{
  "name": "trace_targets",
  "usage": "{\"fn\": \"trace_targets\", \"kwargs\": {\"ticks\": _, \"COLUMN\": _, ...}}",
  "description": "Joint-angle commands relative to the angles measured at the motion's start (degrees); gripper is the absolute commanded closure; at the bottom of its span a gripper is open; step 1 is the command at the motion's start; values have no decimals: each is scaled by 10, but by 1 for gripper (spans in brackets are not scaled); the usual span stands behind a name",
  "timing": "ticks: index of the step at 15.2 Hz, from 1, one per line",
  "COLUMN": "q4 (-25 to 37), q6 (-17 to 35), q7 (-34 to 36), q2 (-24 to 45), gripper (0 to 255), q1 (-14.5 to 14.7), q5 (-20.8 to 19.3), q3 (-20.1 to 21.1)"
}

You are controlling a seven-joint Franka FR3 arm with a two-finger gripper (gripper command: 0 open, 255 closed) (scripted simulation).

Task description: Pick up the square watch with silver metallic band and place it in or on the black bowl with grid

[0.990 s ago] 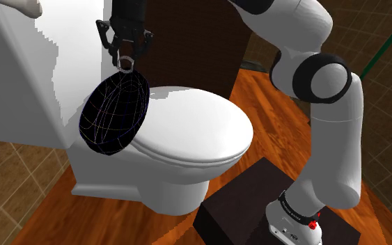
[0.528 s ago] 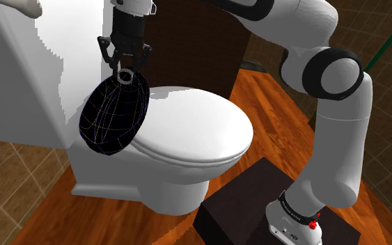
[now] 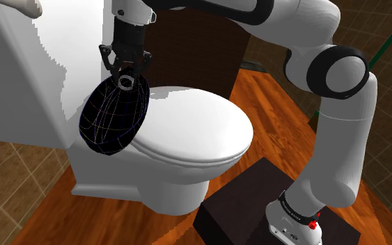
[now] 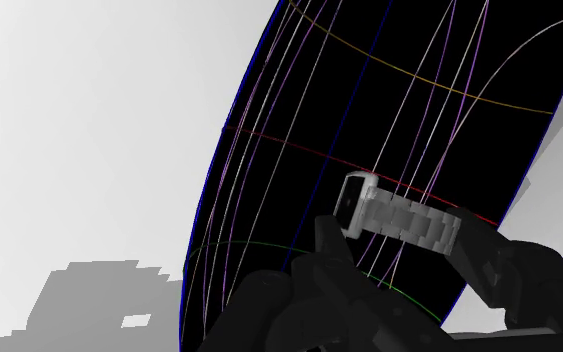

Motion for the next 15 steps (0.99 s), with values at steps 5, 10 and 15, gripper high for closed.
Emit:
{"fn": "trace_targets", "kwargs": {"ticks": 5, "q4": 0, "q6": 0, "q7": 0, "q2": 0, "gripper": 0, "q1": 0, "q5": 0, "q3": 0}}
{"fn": "trace_targets", "kwargs": {"ticks": 10, "q4": 28, "q6": -23, "q7": 0, "q2": 5, "gripper": 0, "q1": 5, "q5": -3, "q3": 0}}
{"fn": "trace_targets", "kwargs": {"ticks": 15, "q4": 129, "q6": -96, "q7": 1, "q2": 33, "gripper": 0, "q1": 29, "q5": -18, "q3": -3}}
